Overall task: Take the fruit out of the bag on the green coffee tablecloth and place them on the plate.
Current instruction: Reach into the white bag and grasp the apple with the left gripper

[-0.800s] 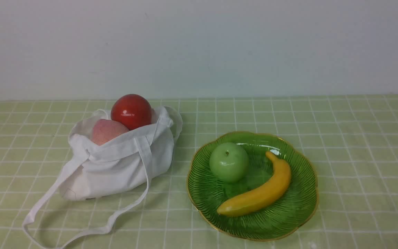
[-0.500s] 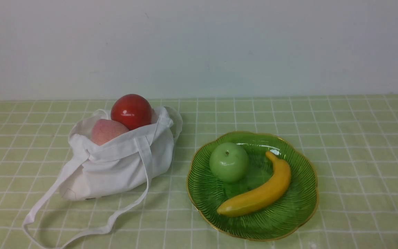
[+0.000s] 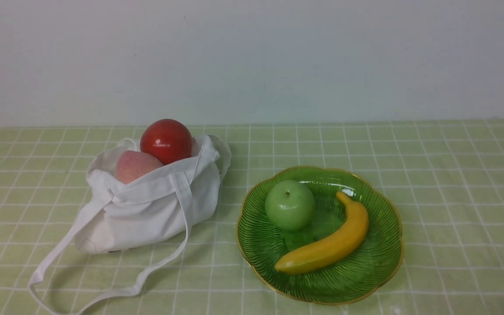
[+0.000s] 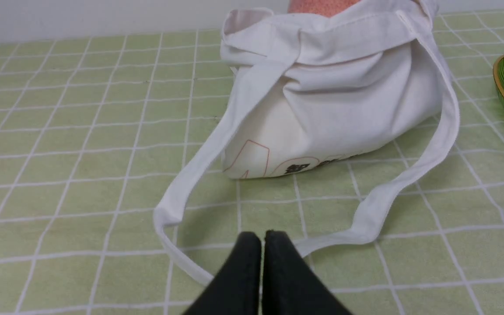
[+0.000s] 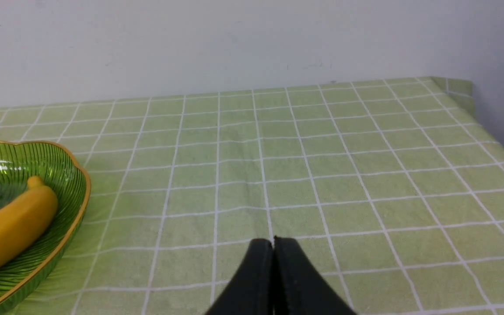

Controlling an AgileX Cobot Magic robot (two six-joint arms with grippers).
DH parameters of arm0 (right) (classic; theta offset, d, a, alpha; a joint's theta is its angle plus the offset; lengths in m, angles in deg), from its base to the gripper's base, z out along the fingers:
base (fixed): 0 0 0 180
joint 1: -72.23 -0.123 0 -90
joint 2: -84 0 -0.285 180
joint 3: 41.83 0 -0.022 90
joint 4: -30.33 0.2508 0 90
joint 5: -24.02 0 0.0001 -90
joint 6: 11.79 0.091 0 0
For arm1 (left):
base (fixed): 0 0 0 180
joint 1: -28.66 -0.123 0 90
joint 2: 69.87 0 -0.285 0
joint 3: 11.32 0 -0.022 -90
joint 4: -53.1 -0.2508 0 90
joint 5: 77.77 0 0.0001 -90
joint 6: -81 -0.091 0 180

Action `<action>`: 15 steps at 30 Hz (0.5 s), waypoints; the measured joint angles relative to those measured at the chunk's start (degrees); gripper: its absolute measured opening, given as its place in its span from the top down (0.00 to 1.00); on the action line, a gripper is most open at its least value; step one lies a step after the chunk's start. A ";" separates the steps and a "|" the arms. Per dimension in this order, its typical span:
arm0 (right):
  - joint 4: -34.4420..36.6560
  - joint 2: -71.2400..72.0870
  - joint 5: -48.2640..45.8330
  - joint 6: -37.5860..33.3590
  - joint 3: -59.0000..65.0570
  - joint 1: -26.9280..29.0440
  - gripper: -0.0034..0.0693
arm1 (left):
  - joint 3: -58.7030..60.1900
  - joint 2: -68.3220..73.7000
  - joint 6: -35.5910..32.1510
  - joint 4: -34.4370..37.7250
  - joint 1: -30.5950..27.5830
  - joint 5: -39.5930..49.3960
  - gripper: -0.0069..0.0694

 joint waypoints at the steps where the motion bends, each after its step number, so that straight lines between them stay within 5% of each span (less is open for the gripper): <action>1: 0.00 0.00 0.00 0.00 0.00 0.00 0.97 | 0.00 0.00 0.06 0.15 0.00 -0.23 0.92; 15: 0.00 0.00 0.00 0.00 0.00 0.00 0.97 | 0.16 0.00 3.46 21.86 0.00 -9.84 0.92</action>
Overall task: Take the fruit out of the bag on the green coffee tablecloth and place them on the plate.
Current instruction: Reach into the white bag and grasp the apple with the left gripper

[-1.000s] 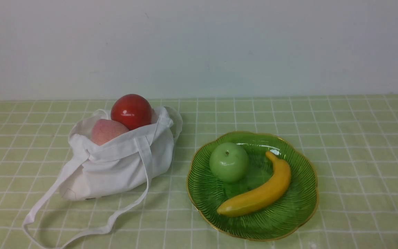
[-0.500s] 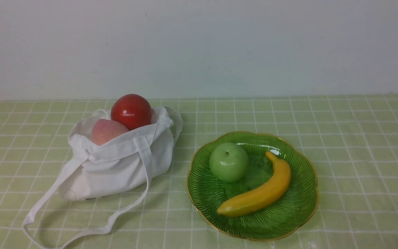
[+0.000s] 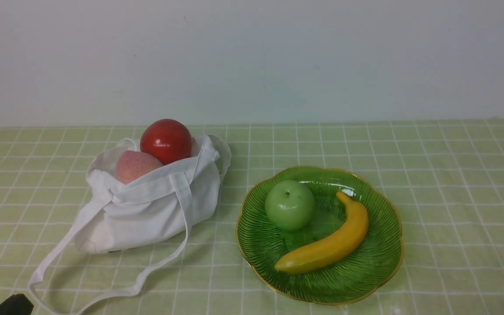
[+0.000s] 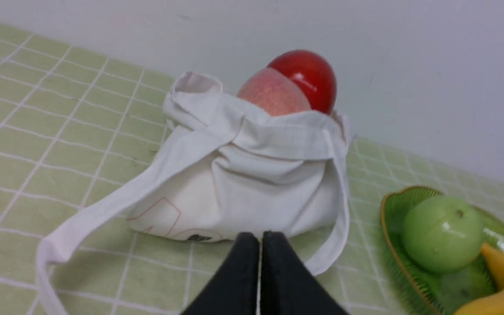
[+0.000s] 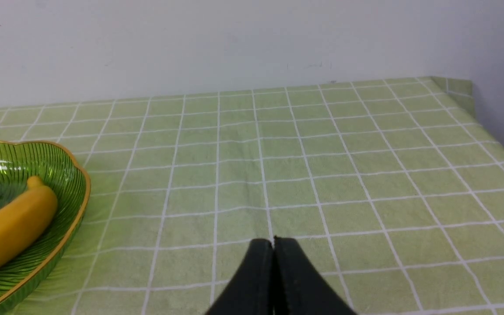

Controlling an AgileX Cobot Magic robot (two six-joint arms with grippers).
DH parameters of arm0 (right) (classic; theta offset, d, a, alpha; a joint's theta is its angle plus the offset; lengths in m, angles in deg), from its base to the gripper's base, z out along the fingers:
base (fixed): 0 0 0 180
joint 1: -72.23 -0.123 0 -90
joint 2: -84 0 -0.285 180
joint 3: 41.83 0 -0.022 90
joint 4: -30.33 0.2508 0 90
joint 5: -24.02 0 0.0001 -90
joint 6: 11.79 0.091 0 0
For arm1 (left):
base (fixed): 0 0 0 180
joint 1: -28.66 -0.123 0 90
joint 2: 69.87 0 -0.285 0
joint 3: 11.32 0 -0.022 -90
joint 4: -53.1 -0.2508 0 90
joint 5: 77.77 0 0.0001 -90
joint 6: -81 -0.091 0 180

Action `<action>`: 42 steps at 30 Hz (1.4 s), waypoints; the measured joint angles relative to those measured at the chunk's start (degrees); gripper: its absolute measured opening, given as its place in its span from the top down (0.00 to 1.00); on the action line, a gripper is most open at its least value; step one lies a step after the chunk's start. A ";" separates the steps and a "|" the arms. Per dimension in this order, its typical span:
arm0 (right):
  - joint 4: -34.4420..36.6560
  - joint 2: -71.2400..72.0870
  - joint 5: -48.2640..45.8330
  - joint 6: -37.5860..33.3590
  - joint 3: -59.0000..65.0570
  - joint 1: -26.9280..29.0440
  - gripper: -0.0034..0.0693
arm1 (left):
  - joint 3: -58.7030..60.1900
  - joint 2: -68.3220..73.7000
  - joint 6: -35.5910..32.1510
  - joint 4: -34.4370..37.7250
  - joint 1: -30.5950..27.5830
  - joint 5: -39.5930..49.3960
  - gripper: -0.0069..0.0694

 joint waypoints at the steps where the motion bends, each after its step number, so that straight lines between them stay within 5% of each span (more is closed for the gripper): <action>1: 0.00 0.00 0.00 0.00 0.00 0.00 0.97 | 0.00 0.00 0.05 1.15 0.00 -1.07 0.92; 12: 0.00 0.00 0.00 0.12 0.00 0.00 0.97 | -0.56 0.00 -0.15 10.12 0.00 -17.07 0.92; 16: 0.00 0.00 0.00 0.18 0.00 0.00 0.97 | -7.91 0.13 -4.07 9.37 0.00 -15.85 0.92; 20: 0.00 0.00 0.00 0.18 0.00 0.00 0.97 | -16.64 4.49 -8.96 8.17 0.00 -6.93 0.92; 27: 0.00 0.00 0.00 0.18 0.00 0.00 0.97 | -36.97 35.13 -12.55 3.78 0.00 24.38 0.92; 42: 0.00 0.00 0.00 0.18 0.00 0.00 0.97 | -72.63 81.44 -18.64 -0.93 0.06 41.85 0.92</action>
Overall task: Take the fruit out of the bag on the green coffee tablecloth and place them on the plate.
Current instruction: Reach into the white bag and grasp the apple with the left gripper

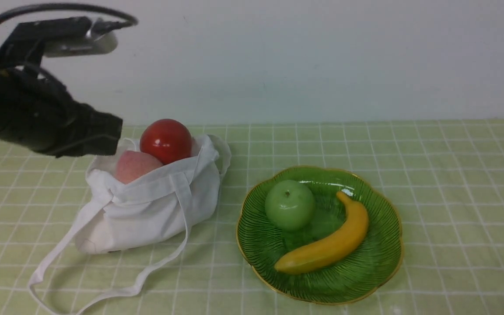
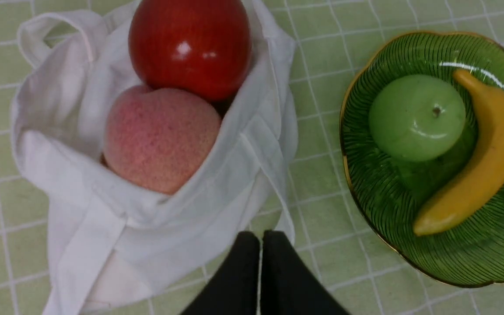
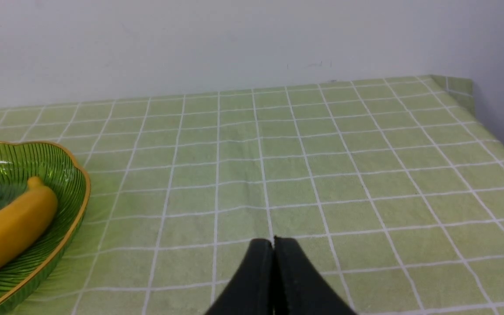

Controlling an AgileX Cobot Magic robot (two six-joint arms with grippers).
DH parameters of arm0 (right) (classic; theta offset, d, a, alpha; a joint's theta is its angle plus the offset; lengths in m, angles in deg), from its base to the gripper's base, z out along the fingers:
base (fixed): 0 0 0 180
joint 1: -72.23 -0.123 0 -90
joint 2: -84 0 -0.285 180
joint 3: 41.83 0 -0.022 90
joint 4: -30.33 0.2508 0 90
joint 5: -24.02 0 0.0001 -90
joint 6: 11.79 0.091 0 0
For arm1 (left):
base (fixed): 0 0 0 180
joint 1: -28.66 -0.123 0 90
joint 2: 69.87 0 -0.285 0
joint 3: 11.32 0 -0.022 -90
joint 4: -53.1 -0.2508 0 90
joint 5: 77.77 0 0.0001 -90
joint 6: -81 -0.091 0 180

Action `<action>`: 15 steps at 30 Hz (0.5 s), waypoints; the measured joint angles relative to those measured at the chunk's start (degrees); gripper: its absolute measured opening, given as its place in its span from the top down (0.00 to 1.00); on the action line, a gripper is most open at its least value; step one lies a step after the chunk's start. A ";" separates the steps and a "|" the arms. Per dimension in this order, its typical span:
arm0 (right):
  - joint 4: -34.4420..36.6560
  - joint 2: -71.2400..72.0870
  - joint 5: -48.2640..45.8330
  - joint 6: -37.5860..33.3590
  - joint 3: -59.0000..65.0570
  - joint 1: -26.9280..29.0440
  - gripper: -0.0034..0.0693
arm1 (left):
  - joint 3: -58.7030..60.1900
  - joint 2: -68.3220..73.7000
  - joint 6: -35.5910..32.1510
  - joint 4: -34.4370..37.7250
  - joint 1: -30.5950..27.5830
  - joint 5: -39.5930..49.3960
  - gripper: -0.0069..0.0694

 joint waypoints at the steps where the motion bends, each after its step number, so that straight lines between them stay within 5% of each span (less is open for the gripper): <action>1: 0.00 0.00 0.00 0.00 0.00 0.00 0.97 | -5.66 4.56 -1.01 -0.12 0.12 3.38 0.92; 7: 0.00 0.00 0.00 0.00 0.00 0.00 0.97 | -20.49 17.56 -5.26 -1.12 0.22 11.65 0.89; 14: 0.00 0.00 0.00 0.00 0.00 0.00 0.97 | -30.42 26.17 -4.33 -3.65 1.28 10.93 0.70; 15: 0.00 0.00 0.00 0.00 0.00 0.00 0.97 | -31.32 27.41 -4.33 -5.09 2.19 9.88 0.60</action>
